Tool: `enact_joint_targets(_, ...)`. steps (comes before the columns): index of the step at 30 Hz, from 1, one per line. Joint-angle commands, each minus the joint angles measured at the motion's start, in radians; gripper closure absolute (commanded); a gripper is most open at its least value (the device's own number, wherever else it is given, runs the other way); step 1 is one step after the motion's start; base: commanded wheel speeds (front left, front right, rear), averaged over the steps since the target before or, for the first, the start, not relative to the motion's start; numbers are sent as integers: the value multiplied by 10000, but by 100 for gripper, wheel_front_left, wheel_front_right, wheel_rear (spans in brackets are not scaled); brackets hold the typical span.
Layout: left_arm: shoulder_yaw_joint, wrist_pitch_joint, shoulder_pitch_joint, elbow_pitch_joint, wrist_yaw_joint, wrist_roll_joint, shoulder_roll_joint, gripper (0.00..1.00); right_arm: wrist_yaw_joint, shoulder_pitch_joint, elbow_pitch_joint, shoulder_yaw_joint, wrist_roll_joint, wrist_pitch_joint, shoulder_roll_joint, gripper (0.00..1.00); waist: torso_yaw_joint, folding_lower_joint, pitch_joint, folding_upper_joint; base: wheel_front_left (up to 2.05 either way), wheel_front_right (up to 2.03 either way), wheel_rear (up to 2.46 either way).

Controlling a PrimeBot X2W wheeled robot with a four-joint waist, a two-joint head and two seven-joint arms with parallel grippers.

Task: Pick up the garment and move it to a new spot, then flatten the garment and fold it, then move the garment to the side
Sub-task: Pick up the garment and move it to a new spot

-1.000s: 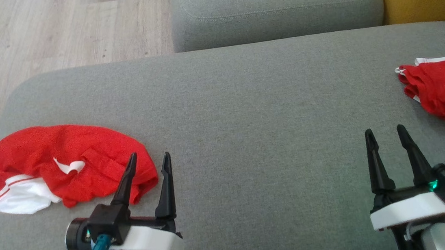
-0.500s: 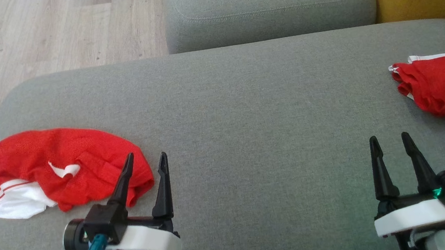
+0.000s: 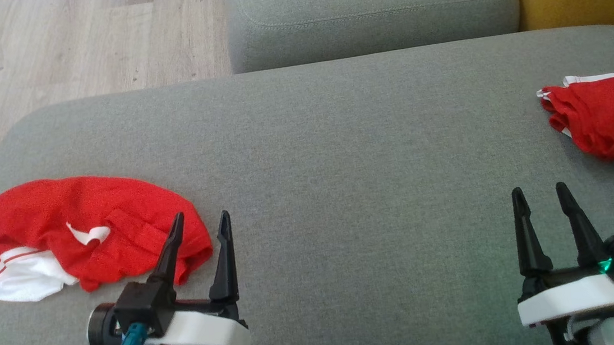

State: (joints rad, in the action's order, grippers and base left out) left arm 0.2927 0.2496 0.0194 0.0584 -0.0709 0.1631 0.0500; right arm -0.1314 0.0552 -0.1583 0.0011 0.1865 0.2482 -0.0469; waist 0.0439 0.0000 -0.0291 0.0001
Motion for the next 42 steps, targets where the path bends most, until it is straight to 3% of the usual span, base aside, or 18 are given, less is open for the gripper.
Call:
enact_joint_targets(1, -371, 122, -389, -326, -17, 18, 3, 0, 7, -340, 292, 231, 73, 135, -34, 0, 3, 0, 5, -1, 0, 0, 0)
enact_joint_targets(15, -329, 122, -476, -255, 40, 7, 3, 0, 7, -325, 219, 316, 194, 135, -34, 0, 470, 0, -6, -1, 0, 0, 0)
enact_joint_targets(42, -1515, 122, -425, -373, 267, -408, 3, 0, 7, -441, 10, 1651, 702, 135, -34, 0, 3973, 0, -83, -1, 0, 0, 0)
